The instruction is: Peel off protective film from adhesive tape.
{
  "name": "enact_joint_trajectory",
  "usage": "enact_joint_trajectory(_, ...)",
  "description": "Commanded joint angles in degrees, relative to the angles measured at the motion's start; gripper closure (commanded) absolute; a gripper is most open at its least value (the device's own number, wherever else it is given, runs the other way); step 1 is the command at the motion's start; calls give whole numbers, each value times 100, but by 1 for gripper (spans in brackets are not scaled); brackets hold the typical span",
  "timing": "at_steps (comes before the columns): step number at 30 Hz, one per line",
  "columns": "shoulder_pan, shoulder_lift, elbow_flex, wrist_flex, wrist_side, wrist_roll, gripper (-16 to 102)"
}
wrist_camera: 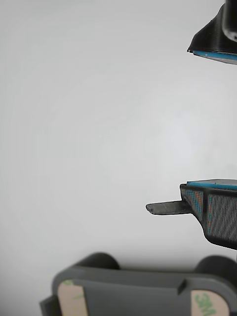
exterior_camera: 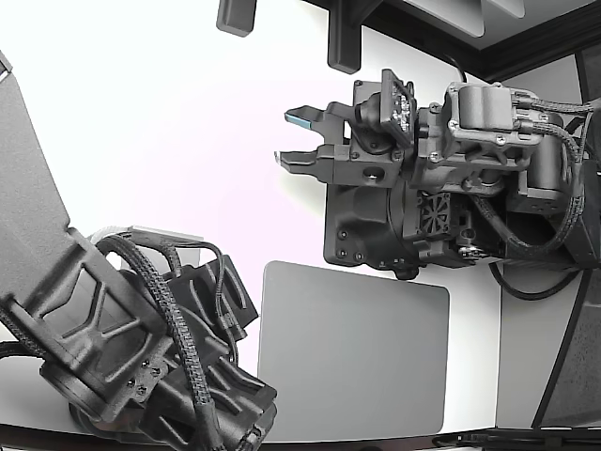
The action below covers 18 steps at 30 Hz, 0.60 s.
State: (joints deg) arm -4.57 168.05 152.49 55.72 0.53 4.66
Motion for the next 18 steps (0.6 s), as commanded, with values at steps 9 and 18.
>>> enact_joint_trajectory(9, -53, 123, -132, -44, 211, 132, -14)
enact_joint_trajectory(18, -53, 123, -132, -35, 343, 193, 14)
